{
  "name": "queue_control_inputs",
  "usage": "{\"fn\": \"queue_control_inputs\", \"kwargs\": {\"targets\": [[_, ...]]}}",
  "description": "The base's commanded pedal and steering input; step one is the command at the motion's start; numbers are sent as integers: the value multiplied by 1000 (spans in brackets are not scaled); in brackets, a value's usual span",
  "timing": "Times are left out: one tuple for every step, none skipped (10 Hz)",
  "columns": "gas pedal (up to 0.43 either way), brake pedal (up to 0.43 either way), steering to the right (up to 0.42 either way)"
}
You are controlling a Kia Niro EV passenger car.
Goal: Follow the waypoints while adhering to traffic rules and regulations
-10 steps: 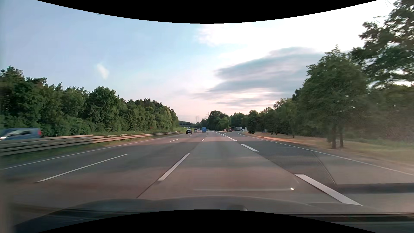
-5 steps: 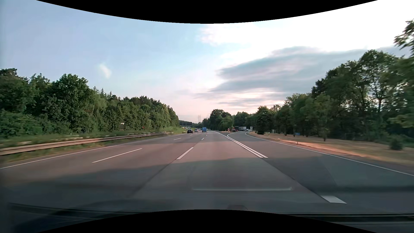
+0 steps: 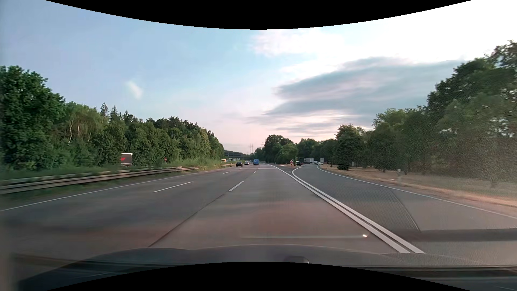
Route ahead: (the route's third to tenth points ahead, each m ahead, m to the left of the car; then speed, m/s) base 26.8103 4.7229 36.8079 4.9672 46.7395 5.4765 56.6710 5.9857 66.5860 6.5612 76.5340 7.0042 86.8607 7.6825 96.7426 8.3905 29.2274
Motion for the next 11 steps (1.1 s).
{"fn": "queue_control_inputs", "kwargs": {"targets": [[98,0,-10],[98,0,-10],[98,0,-10],[98,0,-10],[98,0,-10],[98,0,-9],[98,0,-9],[98,0,-9],[98,0,-9],[98,0,-8],[87,0,-8]]}}
